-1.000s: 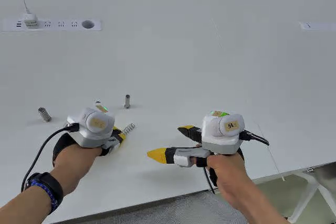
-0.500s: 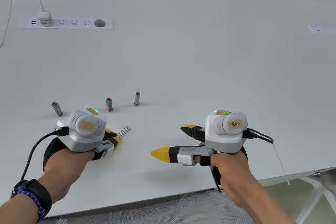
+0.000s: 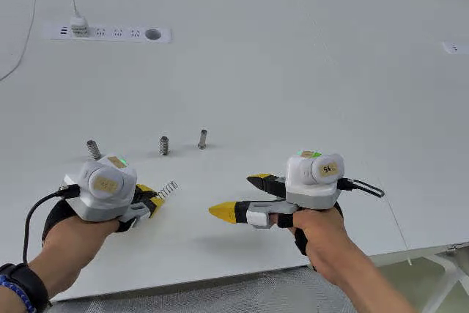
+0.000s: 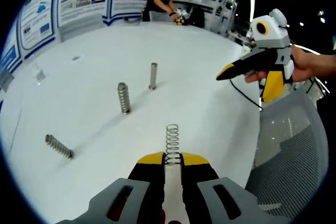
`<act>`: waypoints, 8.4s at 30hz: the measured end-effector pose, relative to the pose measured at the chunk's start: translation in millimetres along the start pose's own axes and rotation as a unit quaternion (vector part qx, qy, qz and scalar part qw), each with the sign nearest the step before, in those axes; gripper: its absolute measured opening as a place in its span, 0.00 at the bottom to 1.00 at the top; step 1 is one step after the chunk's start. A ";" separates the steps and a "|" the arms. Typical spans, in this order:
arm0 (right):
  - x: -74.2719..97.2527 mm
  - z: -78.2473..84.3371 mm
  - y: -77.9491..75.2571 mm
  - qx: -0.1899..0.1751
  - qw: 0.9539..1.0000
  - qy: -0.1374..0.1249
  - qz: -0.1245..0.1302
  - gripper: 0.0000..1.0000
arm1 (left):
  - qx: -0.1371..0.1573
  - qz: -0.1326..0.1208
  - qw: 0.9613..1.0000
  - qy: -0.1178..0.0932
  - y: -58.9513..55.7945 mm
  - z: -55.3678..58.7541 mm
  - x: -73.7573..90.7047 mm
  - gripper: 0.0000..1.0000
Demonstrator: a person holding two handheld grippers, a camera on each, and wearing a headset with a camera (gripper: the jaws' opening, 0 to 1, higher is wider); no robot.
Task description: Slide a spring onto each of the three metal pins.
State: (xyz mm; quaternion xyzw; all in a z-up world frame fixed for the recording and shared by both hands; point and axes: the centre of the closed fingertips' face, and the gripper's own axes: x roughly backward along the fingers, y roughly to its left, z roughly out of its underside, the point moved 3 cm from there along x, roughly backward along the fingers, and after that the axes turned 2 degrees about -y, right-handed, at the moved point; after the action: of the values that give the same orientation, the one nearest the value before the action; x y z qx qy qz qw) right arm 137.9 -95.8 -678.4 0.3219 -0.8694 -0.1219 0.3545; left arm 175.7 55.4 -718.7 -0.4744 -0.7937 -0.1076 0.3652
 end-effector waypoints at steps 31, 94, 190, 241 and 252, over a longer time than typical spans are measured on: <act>-24.4 -1.4 32.5 -0.003 0.999 0.016 -0.046 0.73 | -0.026 0.021 0.999 -0.019 -5.6 -6.1 38.8 0.10; -30.6 -29.9 69.6 -0.104 0.977 -0.011 -0.186 0.12 | -0.141 0.102 0.984 -0.041 -55.8 -44.3 37.0 0.10; -2.0 -42.4 83.6 0.264 0.913 0.203 -0.235 0.13 | -0.185 0.185 0.961 -0.090 -86.4 -75.0 39.9 0.10; -23.8 -34.8 -5.3 0.211 0.943 0.241 -0.093 0.12 | -0.031 0.077 0.992 -0.091 -30.8 -31.6 41.2 0.21; -33.4 -50.7 -26.4 0.224 0.944 0.234 -0.065 0.12 | -0.010 0.048 0.995 -0.089 -13.0 -25.2 43.3 0.26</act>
State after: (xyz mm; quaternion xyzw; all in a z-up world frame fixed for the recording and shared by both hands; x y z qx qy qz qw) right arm 203.7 -93.5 -671.5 0.4684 -0.7440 0.1314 0.4580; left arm 164.7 64.8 -669.0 -0.5238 -0.7980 -0.0553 0.2929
